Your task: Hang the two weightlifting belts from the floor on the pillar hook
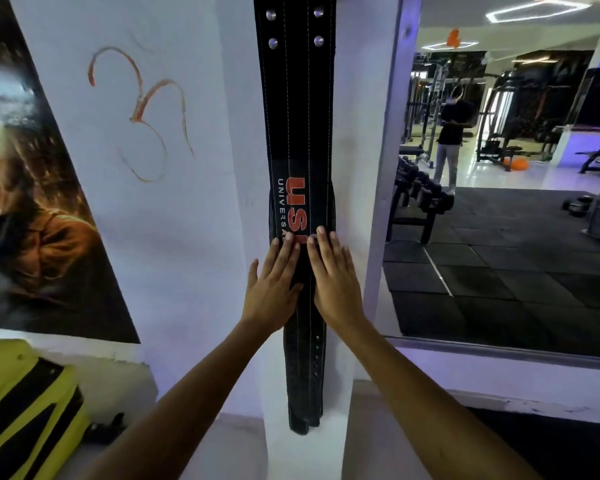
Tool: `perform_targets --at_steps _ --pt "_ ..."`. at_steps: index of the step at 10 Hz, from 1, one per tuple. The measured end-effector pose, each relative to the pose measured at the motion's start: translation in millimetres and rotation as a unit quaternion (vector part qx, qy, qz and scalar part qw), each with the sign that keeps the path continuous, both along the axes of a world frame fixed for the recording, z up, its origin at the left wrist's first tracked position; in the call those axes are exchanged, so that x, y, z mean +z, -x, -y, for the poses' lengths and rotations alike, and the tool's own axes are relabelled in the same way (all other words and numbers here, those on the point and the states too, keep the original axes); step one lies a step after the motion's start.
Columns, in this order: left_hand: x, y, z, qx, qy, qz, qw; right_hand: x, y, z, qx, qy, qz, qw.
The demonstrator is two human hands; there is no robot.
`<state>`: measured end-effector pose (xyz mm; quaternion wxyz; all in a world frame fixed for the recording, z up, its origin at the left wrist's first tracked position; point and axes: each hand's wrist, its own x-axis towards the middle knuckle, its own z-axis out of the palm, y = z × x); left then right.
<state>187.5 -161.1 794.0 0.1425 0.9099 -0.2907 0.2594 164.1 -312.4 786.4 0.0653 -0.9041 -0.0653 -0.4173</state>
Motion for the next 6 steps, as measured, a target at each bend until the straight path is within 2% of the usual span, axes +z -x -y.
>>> perform_targets --at_steps 2,3,4,5,6 --pt "9.1 10.3 -4.3 0.010 -0.009 -0.020 1.000 1.3 2.9 -8.2 0.002 -0.026 -0.003 1.000" --pt "27.5 22.5 -5.9 -0.009 0.038 -0.037 0.999 11.2 18.2 -10.1 0.002 -0.030 0.002 1.000" --pt "48.5 48.3 -20.9 -0.018 0.079 -0.030 0.996 26.7 47.4 -19.2 -0.002 -0.072 -0.014 0.997" --pt "71.2 88.7 -48.3 -0.024 0.111 -0.055 0.992 45.6 83.1 -34.4 0.001 -0.084 -0.002 0.996" --pt "89.8 130.2 -84.8 -0.007 0.126 -0.043 0.991 68.5 128.6 -58.8 -0.003 -0.072 0.018 0.997"
